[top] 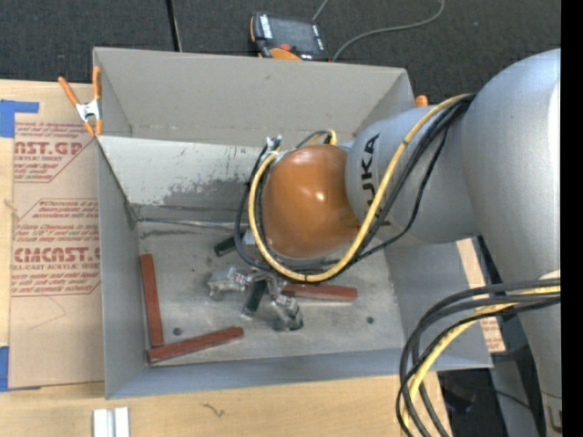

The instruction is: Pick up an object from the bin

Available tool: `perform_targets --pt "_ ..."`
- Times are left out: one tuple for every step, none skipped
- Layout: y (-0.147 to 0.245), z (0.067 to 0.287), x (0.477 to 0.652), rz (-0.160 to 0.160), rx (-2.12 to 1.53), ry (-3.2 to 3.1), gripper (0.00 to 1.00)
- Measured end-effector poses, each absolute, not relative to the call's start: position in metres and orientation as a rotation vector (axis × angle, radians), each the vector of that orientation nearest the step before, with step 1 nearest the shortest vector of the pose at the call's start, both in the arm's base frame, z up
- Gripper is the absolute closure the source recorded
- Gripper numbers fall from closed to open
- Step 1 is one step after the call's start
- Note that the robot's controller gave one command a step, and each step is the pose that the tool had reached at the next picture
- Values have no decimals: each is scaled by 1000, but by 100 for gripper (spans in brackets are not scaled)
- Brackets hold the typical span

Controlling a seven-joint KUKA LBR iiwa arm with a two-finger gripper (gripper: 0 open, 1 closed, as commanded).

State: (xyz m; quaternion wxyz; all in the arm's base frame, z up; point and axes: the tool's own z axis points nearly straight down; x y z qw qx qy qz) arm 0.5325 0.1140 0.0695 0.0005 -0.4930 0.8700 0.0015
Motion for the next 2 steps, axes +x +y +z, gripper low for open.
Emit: perform_targets --pt "114 70 533 5 -1548 2732 100" --pt "114 69 533 5 -1548 2732 0"
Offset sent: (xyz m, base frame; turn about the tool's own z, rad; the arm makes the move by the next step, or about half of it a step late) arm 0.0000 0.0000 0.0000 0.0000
